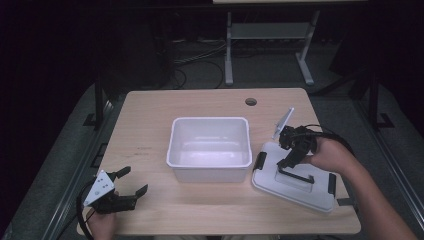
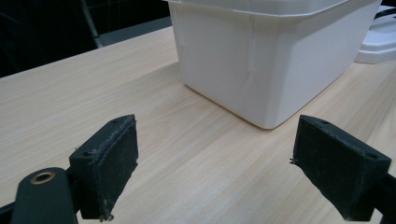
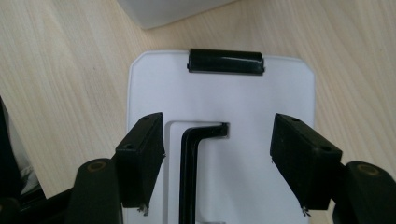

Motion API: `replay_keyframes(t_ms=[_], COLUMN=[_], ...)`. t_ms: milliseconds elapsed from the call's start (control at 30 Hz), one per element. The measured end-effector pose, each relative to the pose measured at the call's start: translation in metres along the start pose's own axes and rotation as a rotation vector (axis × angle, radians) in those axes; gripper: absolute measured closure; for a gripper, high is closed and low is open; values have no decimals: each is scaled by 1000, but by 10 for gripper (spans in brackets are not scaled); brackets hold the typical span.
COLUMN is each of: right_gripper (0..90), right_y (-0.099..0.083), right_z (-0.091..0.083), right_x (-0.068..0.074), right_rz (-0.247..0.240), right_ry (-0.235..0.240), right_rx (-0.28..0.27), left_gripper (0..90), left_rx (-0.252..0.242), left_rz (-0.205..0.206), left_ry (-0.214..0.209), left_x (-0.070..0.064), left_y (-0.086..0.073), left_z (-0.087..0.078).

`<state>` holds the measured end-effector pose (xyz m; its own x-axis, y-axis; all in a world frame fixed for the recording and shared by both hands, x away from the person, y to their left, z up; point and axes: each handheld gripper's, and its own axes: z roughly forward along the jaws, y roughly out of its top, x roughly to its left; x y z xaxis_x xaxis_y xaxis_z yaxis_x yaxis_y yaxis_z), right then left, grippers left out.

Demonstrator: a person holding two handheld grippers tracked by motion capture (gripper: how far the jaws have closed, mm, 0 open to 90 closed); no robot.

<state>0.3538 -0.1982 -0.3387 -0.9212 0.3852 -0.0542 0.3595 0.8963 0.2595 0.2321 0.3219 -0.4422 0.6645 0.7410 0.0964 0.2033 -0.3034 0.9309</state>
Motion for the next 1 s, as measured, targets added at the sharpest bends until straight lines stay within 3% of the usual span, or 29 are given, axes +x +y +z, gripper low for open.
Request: replay_keyframes(t_ms=[1000], right_gripper=[345], right_y=[-39], right_z=[22], right_x=[0], right_rz=[53], right_ry=[25], right_rx=[-2], left_gripper=[135], left_rx=[3], left_rz=[4], left_ry=[4], left_x=[-1], left_y=[0], left_z=[0])
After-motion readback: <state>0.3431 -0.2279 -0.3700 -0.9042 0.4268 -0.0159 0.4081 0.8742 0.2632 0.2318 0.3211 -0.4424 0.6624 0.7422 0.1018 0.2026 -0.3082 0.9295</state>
